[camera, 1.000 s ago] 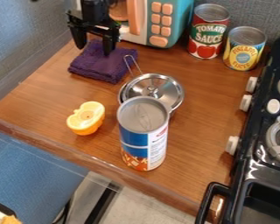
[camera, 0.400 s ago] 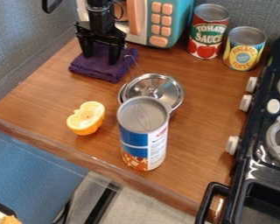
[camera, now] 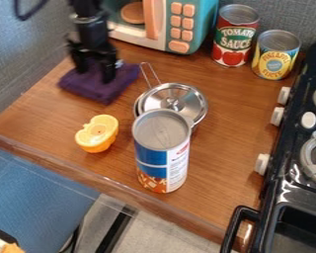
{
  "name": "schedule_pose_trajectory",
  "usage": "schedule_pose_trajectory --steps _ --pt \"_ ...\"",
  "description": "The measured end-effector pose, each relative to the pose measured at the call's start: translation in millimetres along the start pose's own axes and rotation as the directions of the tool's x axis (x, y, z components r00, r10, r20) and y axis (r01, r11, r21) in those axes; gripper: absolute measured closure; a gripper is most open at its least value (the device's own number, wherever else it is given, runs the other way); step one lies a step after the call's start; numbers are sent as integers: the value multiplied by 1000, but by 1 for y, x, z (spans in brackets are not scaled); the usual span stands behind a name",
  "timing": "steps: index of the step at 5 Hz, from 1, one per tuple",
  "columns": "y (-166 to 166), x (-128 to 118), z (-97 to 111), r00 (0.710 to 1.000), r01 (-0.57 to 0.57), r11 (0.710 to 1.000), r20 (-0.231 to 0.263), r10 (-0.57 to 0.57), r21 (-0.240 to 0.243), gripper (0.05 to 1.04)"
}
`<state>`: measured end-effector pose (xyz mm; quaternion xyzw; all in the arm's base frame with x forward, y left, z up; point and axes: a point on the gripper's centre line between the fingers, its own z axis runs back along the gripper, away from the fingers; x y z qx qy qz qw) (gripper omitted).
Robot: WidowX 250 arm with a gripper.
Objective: Move the purple towel from the left top to the left bottom of the table.
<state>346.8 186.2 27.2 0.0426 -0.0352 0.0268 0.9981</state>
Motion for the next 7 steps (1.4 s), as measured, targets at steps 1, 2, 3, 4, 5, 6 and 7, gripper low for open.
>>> schedule_pose_trajectory --steps 1,2,3,4,5,6,7 --pt "11 -34 3 1000 4 1000 -10 -5 -4 85" --pt "16 -65 9 1000 26 1000 -12 -26 1 85" --pt "16 -83 9 999 37 999 -12 -37 5 86" --pt "15 -87 9 998 52 999 -19 -52 15 85" --pt "15 -76 32 998 47 998 29 -48 36 84" --pt "11 -67 61 994 56 997 86 -61 62 84" --pt "9 -69 70 995 43 997 86 -49 65 84"
